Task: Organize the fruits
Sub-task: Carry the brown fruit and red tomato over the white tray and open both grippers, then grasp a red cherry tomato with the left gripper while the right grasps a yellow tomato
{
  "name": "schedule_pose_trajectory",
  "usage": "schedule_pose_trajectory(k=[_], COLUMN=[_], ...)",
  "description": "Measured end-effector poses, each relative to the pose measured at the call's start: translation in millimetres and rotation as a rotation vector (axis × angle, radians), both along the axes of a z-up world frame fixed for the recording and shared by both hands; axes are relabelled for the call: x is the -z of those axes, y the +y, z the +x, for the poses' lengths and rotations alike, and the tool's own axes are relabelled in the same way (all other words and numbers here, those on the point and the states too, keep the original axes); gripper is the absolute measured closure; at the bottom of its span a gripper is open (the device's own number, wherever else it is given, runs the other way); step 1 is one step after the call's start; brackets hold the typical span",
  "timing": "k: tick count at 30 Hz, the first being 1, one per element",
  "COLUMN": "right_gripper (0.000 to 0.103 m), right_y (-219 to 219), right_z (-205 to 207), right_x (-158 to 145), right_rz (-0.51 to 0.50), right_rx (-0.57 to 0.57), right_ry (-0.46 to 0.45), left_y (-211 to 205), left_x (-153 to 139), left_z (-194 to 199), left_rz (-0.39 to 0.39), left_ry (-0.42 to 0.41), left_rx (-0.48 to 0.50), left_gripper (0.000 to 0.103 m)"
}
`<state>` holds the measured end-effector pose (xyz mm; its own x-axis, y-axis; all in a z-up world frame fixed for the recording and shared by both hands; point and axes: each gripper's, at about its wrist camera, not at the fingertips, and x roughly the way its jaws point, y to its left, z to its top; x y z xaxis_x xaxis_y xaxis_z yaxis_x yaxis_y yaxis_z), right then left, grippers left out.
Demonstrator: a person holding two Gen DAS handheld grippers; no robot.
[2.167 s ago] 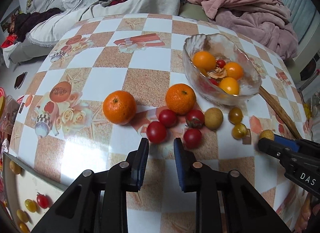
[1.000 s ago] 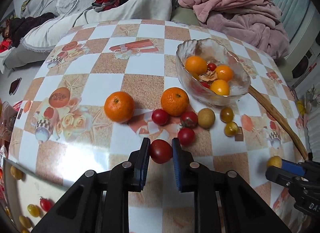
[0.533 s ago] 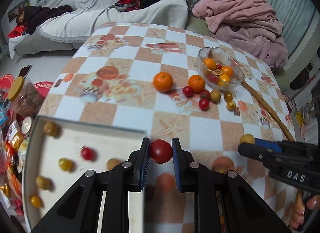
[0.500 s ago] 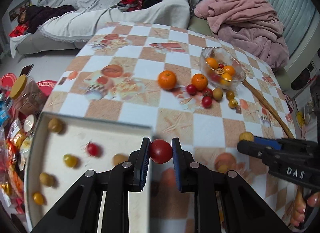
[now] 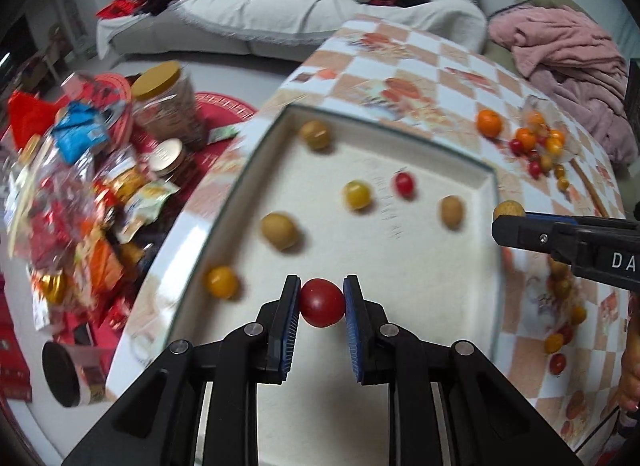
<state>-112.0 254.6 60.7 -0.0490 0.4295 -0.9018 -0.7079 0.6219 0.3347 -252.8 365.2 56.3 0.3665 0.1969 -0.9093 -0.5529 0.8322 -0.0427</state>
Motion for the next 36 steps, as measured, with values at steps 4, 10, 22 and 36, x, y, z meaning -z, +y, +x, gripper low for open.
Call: schedule_pose_trajectory(k=[4, 10, 22, 36], right_gripper=[0.073, 0.073, 0.065, 0.024], right_y=[27.5, 55.7, 77.7, 35.7], right_z=[-18.3, -35.2, -42.3, -17.3], right_x=[12.8, 27.5, 41.5, 7.0], right_rz=[-0.026, -0.073, -0.124, -0.021], right_rx=[-0.068, -0.141, -0.198, -0.060], right_ry=[0.017, -0.006, -0.047, -0.039], left_y=[16.1, 27.3, 25.7, 13.4], left_x=[11.9, 25.7, 37.5, 24.3], left_z=[-21.9, -37.9, -37.7, -19.6], left_rz=[-0.011, -0.020, -0.003, 0.017], left_ry=[0.027, 0.046, 0.114, 0.121], left_rx=[-0.069, -0.114, -0.108, -0.020], left_gripper=[0.080, 0.080, 0.055, 0.037])
